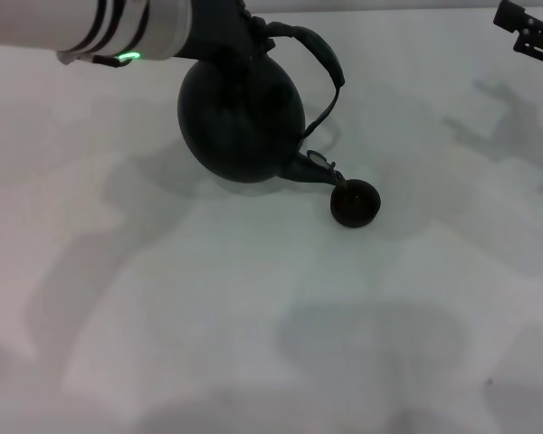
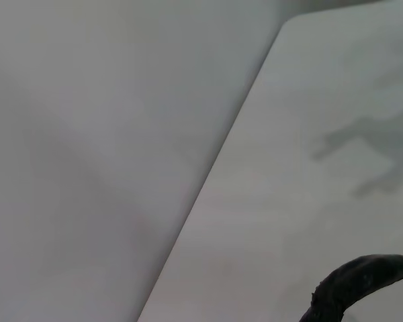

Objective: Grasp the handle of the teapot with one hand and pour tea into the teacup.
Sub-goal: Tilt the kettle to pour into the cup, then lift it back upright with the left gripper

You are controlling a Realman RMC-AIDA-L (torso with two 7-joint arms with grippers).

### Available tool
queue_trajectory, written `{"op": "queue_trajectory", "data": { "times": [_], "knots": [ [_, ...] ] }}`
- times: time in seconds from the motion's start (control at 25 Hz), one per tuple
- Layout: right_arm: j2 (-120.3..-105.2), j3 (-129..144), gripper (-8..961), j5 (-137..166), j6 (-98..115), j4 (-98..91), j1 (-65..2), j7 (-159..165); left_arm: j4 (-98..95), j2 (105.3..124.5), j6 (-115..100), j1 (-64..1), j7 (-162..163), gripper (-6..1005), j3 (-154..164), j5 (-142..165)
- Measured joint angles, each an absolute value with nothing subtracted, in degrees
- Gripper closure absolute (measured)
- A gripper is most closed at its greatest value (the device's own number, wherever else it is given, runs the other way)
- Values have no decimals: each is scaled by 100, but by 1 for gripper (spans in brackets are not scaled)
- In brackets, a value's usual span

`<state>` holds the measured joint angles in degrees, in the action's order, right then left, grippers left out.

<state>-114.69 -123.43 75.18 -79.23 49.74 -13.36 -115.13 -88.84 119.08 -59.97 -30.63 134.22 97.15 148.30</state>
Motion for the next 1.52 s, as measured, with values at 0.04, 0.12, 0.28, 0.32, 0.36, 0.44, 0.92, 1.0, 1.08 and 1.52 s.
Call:
{"op": "queue_trajectory", "data": {
  "times": [0.04, 0.12, 0.28, 0.32, 0.36, 0.44, 0.92, 1.0, 1.08, 1.52],
  "knots": [
    [-11469, -12342, 128, 7514, -7924, 4974, -1336, -11513, -8884, 11910, -5996, -3085, 13441, 847, 9755, 14870],
    [-11469, -12341, 128, 7510, -7928, 4967, -1336, -11513, -8884, 11910, -5995, -3123, 13470, 847, 9799, 14908],
    [-11469, -12339, 128, 7504, -7938, 4936, -1343, -11513, -8885, 11909, -5994, -3167, 13479, 848, 9856, 15001],
    [-11469, -12339, 128, 7499, -7939, 4931, -1345, -11513, -8885, 11909, -5994, -3179, 13487, 848, 9873, 15033],
    [-11469, -12339, 128, 7498, -7941, 4930, -1345, -11513, -8884, 11909, -5994, -3195, 13502, 848, 9906, 15076],
    [-11470, -12339, 128, 7494, -7945, 4930, -1345, -11513, -8880, 11909, -5993, -3230, 13529, 848, 9982, 15177],
    [-11469, -12339, 128, 7486, -7962, 4924, -1345, -11513, -8876, 11909, -5993, -3375, 13603, 850, 10090, 15290],
    [-11469, -12339, 128, 7486, -7960, 4922, -1345, -11513, -8876, 11909, -5993, -3384, 13604, 851, 10090, 15306],
    [-11469, -12339, 128, 7486, -7950, 4922, -1344, -11513, -8876, 11909, -5994, -3391, 13605, 851, 10091, 15329],
    [-11469, -12339, 128, 7488, -7930, 4911, -1346, -11536, -8829, 11909, -5994, -3416, 13606, 852, 10098, 15337]
  ]
}}
